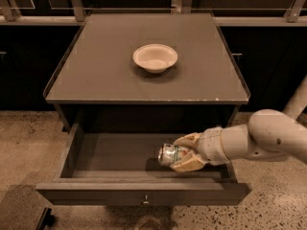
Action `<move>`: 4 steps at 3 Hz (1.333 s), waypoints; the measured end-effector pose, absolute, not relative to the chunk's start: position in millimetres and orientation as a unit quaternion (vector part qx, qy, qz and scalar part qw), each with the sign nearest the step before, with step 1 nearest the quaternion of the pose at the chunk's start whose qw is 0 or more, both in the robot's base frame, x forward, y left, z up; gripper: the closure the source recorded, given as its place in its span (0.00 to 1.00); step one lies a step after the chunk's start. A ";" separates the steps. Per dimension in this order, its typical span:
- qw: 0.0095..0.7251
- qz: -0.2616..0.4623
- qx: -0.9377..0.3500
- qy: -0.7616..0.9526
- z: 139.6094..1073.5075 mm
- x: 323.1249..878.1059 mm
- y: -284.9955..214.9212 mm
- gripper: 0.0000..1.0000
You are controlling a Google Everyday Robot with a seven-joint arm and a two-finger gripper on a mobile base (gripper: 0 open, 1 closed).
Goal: Pick 7up can from top drawer and place on counter
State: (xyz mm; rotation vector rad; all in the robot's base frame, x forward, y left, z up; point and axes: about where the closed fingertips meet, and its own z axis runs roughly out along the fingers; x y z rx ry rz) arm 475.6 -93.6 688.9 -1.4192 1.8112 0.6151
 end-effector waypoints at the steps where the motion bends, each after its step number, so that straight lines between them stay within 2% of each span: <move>1: 0.371 0.253 -0.548 0.706 725.5 473.0 -130.3 1.00; 3: 0.364 0.267 -0.560 0.695 737.5 467.0 -130.5 1.00; 4: 0.370 0.253 -0.569 0.690 752.3 468.9 -129.2 1.00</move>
Offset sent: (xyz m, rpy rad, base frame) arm -0.0028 -0.0339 0.0327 0.0206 0.0165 0.0005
